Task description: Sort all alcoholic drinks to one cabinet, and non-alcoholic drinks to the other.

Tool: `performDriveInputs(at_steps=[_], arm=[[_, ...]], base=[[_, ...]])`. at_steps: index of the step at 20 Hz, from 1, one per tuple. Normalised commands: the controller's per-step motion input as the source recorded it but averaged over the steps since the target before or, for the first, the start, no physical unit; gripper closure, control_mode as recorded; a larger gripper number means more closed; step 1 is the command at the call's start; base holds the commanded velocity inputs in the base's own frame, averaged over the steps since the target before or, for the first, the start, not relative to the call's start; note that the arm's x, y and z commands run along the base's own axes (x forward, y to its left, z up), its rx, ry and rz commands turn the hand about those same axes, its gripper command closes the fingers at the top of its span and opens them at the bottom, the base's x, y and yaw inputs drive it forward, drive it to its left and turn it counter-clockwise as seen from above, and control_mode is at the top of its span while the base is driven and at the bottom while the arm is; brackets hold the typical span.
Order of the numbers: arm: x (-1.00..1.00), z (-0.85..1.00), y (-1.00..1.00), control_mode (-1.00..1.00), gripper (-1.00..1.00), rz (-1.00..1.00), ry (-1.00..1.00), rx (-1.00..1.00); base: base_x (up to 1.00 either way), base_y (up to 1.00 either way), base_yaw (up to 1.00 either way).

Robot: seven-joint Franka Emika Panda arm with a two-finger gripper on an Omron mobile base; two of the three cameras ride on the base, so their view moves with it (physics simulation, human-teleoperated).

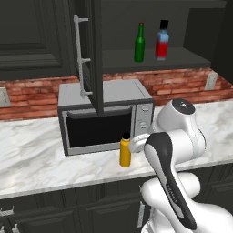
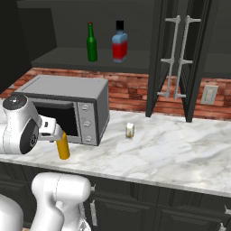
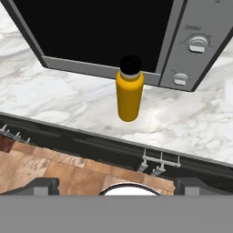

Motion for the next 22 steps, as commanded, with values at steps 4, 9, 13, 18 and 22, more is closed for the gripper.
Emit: performDriveInputs(at_steps=[4, 9, 13, 18, 22], arm=[[0.01, -0.09, 0.00, -1.00, -1.00, 0.00, 0.00, 0.00], [0.02, -0.10, 0.00, -1.00, -1.00, 0.00, -0.01, 0.00], [0.01, -0.07, 0.00, -1.00, -1.00, 0.00, -0.02, 0.00], [0.09, -0.12, 0.00, -1.00, -1.00, 0.00, -0.02, 0.00], [0.14, -0.13, 0.00, -1.00, -1.00, 0.00, -0.02, 0.00]], base=[[0.00, 0.00, 0.00], [0.00, 0.00, 0.00], [0.00, 0.00, 0.00], [0.00, 0.00, 0.00], [0.00, 0.00, 0.00]])
